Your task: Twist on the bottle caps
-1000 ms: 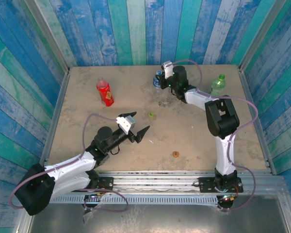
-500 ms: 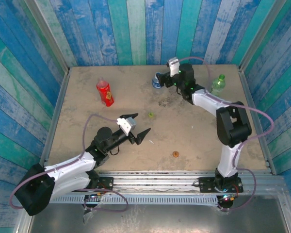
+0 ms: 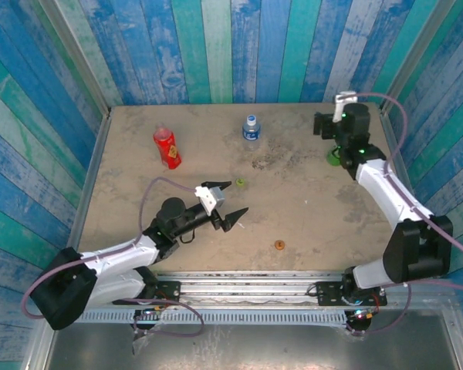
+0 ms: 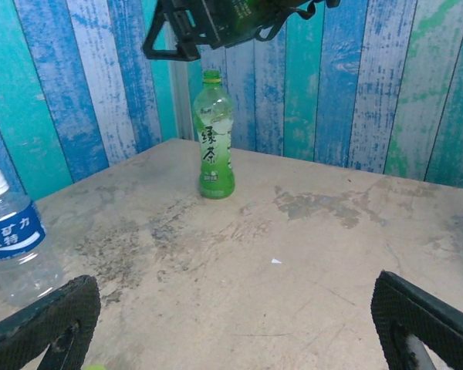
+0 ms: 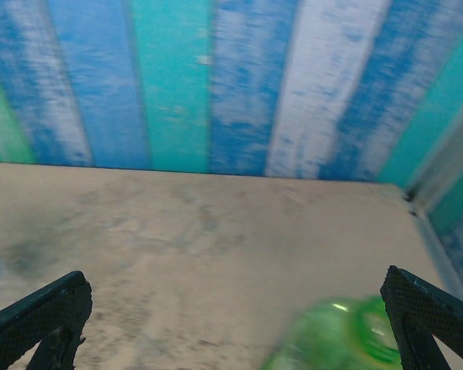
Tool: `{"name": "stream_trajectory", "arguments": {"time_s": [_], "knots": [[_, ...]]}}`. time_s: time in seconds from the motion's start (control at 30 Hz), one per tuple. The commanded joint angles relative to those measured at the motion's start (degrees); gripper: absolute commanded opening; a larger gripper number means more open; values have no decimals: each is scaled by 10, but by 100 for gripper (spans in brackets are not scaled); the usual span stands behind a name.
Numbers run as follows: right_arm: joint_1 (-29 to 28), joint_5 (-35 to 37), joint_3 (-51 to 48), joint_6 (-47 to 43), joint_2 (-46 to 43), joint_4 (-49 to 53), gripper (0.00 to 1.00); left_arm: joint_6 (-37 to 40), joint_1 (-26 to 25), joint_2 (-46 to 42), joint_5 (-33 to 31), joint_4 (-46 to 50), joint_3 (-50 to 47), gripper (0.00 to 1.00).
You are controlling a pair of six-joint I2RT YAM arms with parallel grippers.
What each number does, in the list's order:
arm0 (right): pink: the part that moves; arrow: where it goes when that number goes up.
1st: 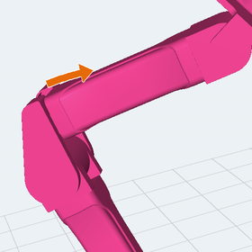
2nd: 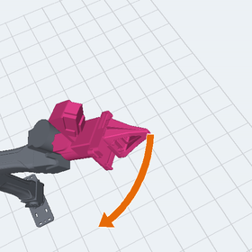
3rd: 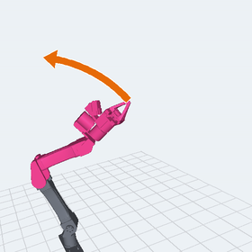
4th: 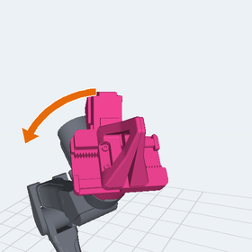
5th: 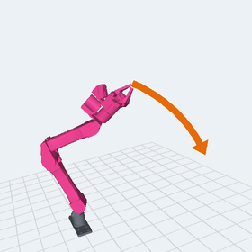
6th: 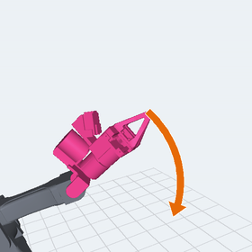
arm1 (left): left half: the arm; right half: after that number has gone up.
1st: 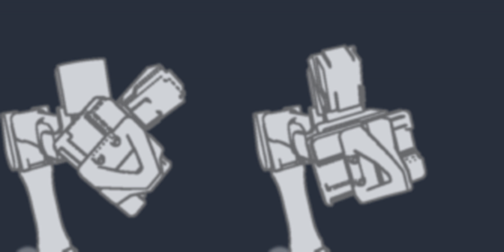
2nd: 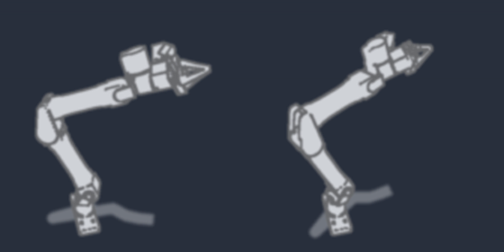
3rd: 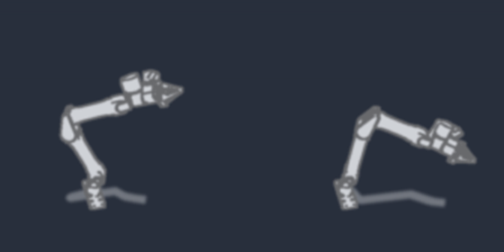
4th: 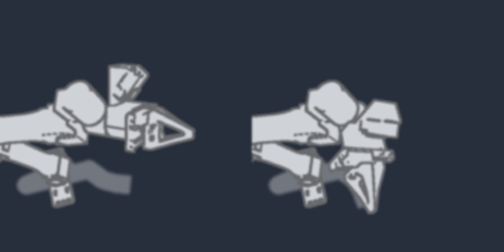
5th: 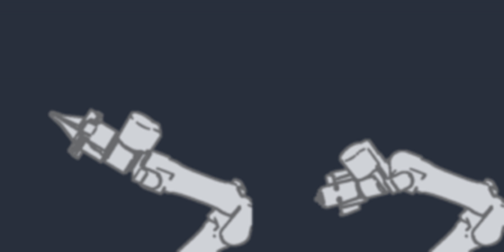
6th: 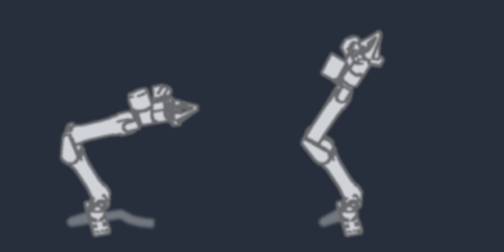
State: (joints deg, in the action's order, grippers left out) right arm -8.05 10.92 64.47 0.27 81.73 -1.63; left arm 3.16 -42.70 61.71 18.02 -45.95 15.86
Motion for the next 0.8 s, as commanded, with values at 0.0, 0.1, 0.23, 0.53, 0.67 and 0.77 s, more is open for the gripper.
{"name": "stream_trajectory", "arguments": {"time_s": [0.0,0.1,0.23,0.53,0.67,0.77], "knots": [[34,5,1,25,-15,56,100,0,-5,20,24,-25,19,94],[64,-24,22,24,6,72,99,1,-8,28,30,-28,22,94],[85,-69,46,12,44,71,95,1,-8,31,32,-26,23,94],[107,-98,81,3,103,72,77,8,-8,28,35,-19,20,94],[109,-104,89,2,121,72,65,8,-8,30,40,-17,22,94],[110,-110,95,2,131,74,61,8,-8,30,40,-17,22,94]]}}
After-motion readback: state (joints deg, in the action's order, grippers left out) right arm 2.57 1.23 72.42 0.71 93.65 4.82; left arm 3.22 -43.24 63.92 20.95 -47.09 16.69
